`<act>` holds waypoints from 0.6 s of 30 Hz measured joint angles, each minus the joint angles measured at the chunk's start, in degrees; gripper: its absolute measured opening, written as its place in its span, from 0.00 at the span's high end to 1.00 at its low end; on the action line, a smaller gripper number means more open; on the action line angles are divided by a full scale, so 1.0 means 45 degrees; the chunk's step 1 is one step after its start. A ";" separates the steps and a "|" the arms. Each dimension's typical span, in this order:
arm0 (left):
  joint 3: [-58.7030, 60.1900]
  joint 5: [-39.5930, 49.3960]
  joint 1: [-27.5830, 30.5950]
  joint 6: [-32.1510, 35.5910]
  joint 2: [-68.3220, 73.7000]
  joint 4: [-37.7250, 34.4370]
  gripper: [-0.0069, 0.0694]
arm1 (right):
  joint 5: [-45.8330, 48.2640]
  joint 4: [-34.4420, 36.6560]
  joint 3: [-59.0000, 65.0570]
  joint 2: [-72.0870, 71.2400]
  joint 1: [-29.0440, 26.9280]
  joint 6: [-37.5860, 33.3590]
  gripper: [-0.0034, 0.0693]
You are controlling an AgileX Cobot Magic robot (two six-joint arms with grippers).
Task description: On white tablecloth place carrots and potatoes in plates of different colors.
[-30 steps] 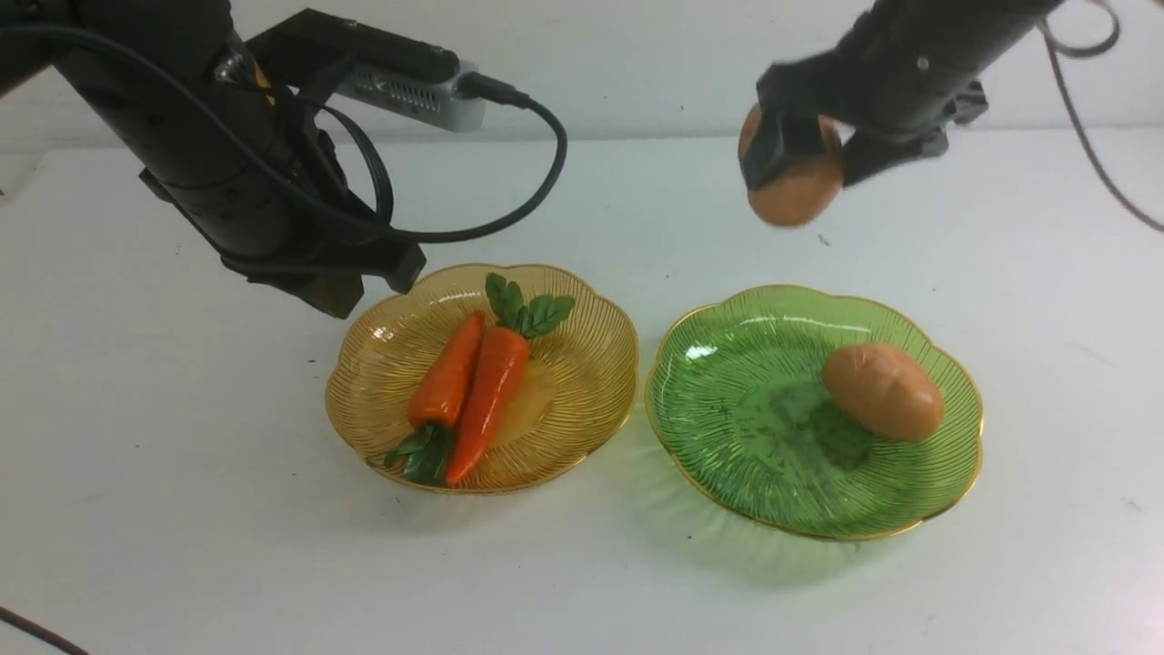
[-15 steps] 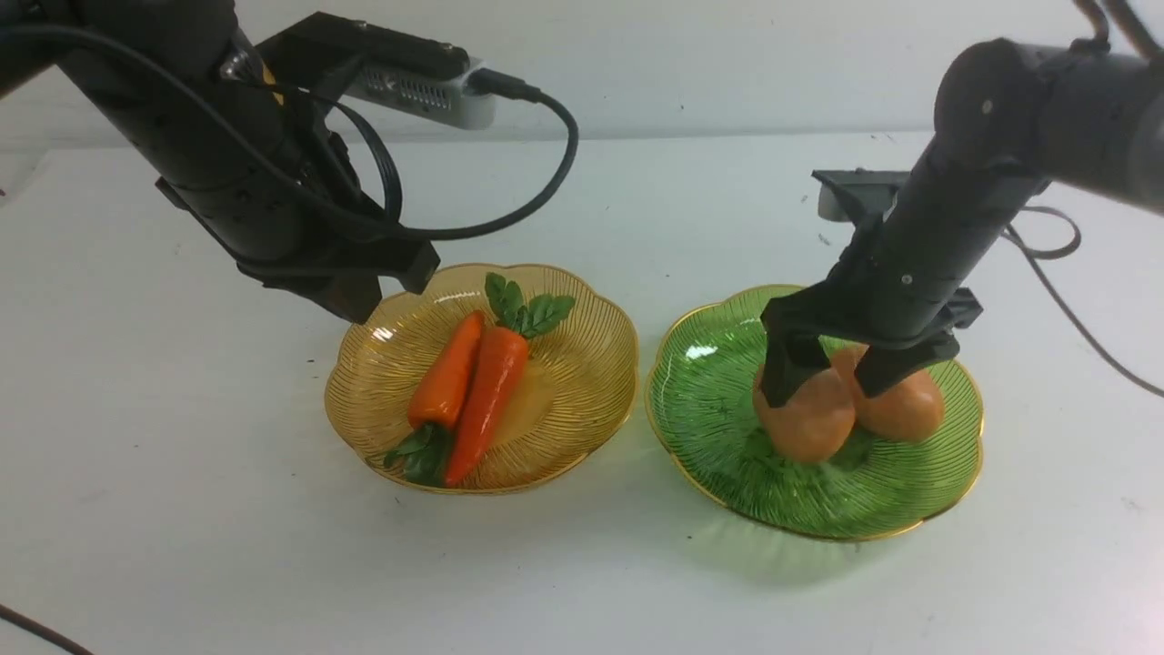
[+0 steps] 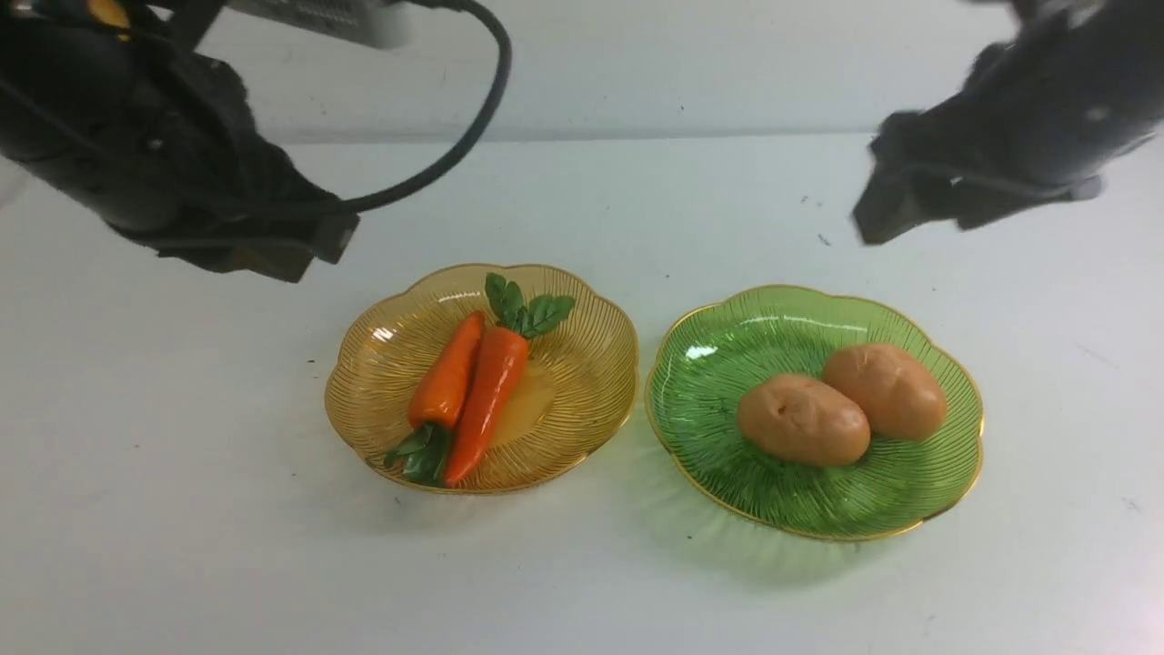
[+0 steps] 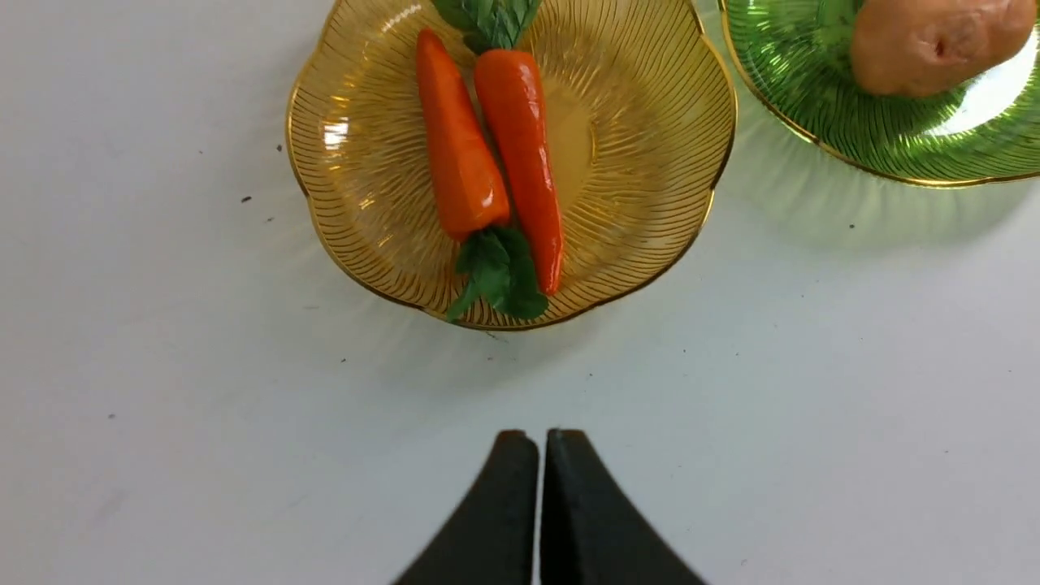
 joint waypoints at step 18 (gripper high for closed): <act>0.9024 -0.7264 -0.0010 -0.0338 -0.6081 -0.0427 0.91 | -1.3004 -0.1088 1.3191 -1.4817 -0.0024 0.1033 0.97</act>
